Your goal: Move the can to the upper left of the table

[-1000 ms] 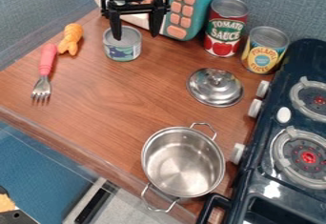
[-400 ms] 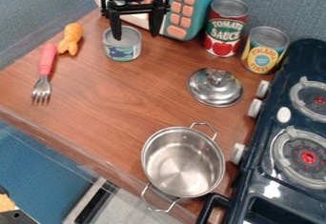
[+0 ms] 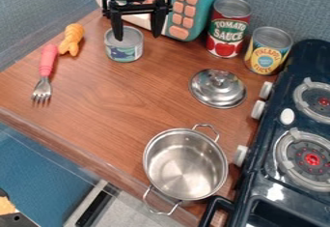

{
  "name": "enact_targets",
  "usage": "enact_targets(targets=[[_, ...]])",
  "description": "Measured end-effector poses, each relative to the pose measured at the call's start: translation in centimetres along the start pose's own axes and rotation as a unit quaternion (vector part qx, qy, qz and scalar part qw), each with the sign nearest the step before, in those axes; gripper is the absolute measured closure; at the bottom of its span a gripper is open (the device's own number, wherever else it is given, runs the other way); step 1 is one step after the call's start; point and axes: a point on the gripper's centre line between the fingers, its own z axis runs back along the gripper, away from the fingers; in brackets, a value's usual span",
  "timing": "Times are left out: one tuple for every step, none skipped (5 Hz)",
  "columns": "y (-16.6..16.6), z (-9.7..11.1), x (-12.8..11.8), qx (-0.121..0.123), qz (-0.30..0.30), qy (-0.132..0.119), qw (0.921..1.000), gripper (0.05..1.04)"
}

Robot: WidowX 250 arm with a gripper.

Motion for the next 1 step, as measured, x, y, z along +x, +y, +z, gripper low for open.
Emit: enact_targets(targets=[[0.00, 0.00, 0.00, 0.000, 0.000, 0.000, 1.0000, 0.084]])
